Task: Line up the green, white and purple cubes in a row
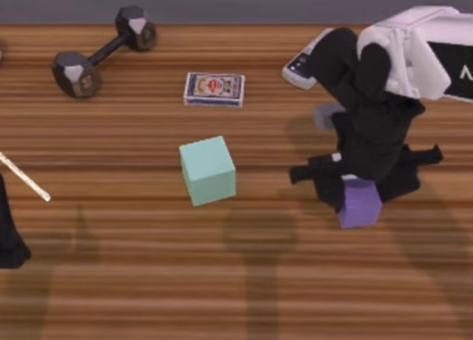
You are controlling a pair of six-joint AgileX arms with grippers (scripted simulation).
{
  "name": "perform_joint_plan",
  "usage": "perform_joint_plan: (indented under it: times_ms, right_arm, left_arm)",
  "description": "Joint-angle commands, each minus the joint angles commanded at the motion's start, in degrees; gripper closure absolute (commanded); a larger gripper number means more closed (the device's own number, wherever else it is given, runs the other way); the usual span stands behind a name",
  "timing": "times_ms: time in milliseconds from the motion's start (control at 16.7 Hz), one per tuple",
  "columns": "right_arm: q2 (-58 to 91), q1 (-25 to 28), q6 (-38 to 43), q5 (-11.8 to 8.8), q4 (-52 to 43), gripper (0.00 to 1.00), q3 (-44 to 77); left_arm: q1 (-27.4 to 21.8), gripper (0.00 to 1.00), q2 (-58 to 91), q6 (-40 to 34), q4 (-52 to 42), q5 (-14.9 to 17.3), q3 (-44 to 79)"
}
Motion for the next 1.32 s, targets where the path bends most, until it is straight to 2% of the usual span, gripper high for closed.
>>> perform_joint_plan:
  times_ms: [180,360,780,1140,1320]
  right_arm:
    - [-1.3,4.0,10.0,0.3,-0.1,1.0,-0.3]
    - [-2.3,6.0,14.4,0.5,0.0,1.0,-0.4]
    - [-1.8,6.0,14.6,0.4,1.1,1.0,-1.0]
    - [2.6,6.2,14.9,0.5,12.9,1.0,-7.9]
    - [3.4,6.4,15.0,0.6,14.5,1.0,-9.0]
  left_arm:
    - [0.0,0.0,0.0,0.0,0.0,0.0,0.0]
    - [0.0,0.0,0.0,0.0,0.0,0.0,0.0]
    - [0.0,0.0,0.0,0.0,0.0,0.0,0.0]
    - [0.0,0.0,0.0,0.0,0.0,0.0,0.0]
    - [0.0,0.0,0.0,0.0,0.0,0.0,0.0]
